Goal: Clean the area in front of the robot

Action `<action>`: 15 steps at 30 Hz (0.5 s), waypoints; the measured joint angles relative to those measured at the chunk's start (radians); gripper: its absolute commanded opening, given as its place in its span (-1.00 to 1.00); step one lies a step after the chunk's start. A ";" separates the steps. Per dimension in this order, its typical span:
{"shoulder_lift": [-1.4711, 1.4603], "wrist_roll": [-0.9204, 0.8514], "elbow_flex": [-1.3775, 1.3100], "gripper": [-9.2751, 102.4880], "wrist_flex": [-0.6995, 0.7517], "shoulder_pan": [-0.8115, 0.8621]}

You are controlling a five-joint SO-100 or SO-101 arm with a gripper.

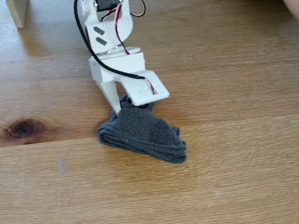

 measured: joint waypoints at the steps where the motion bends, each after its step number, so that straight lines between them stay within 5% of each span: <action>1: -0.003 -0.015 0.000 -0.84 -0.020 0.020; 7: -0.005 -0.091 0.000 -0.84 -0.140 0.198; 15: -0.187 -0.201 -0.173 -0.84 -0.101 0.291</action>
